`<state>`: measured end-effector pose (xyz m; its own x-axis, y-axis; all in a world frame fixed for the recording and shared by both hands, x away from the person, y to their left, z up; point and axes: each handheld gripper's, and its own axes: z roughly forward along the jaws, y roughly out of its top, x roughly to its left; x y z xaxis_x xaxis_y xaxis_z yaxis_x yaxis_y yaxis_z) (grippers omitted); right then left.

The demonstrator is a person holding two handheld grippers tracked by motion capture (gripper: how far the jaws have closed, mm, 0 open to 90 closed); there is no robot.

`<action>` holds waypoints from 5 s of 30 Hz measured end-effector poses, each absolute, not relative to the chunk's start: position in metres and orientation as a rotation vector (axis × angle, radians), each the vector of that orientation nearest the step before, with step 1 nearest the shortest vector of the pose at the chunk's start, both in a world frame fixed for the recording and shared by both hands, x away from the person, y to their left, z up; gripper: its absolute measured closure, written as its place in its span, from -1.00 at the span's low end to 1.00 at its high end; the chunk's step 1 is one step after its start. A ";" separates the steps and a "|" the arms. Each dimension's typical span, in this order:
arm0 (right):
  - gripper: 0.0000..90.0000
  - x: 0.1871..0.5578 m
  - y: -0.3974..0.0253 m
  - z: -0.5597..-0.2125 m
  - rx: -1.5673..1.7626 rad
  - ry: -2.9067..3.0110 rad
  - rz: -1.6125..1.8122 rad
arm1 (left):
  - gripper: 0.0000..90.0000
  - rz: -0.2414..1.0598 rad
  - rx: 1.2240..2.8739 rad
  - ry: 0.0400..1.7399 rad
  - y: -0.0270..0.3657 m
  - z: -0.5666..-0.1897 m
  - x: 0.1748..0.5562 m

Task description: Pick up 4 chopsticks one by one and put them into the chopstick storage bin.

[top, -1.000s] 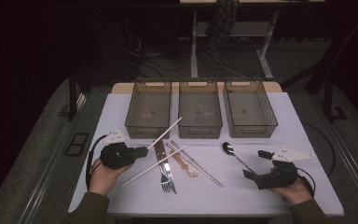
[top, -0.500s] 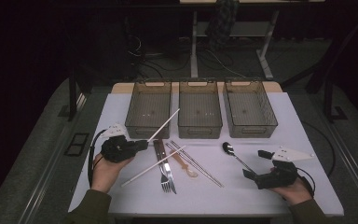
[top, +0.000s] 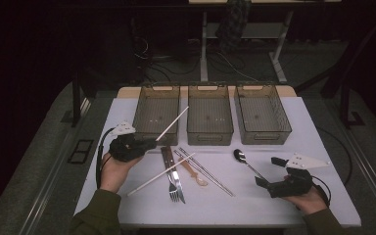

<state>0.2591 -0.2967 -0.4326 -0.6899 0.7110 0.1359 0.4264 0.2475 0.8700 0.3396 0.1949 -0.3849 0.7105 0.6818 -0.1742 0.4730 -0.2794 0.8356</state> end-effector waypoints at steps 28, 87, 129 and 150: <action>-0.96 0.259 -0.298 -0.433 1.080 2.217 1.437 | 0.85 0.303 1.893 0.979 0.195 -0.375 0.388; -0.96 0.257 -0.301 -0.431 1.076 2.206 1.459 | 0.85 0.397 2.053 1.240 0.182 -0.392 0.467; -0.96 0.258 -0.299 -0.432 1.074 2.220 1.442 | -0.08 0.349 1.997 0.903 0.180 -0.354 0.411; -0.96 0.259 -0.298 -0.433 1.074 2.229 1.435 | -0.14 0.308 2.018 0.789 0.172 -0.368 0.355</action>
